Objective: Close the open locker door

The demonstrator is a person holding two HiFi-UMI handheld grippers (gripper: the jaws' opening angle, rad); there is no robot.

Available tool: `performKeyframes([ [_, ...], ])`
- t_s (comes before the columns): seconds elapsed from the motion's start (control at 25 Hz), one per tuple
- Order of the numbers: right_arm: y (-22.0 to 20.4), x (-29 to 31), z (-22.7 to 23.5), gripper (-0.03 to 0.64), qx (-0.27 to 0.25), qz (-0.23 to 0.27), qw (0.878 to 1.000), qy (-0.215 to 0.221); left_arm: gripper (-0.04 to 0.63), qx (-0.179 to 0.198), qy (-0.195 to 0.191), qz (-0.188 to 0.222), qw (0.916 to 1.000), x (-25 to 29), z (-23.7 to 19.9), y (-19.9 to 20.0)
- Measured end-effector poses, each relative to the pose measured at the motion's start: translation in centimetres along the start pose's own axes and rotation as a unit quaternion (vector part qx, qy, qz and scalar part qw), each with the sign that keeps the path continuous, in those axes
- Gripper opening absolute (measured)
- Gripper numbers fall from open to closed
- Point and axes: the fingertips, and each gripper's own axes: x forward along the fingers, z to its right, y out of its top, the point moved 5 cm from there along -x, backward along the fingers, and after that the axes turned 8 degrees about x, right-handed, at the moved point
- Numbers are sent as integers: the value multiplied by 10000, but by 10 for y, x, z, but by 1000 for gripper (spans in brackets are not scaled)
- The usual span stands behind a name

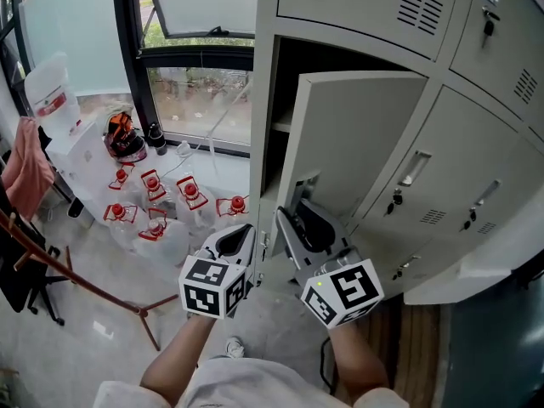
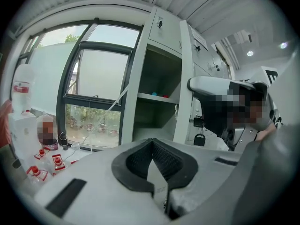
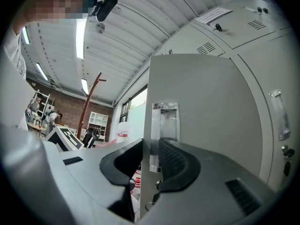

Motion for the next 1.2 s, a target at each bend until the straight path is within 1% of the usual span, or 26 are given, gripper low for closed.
performKeyframes([
  [0.4,-4,35,7,95,-49,-43,9998,-204,6,64,-290,133,9995,22,-25,13],
  [0.96,-9,75,21,87,-117,-96,9977,-661,6,114,-590,199,9980,48,-63,19],
  [1.2,-11,92,31,86,-129,-13,9958,-906,6,231,-708,181,9971,60,-77,23],
])
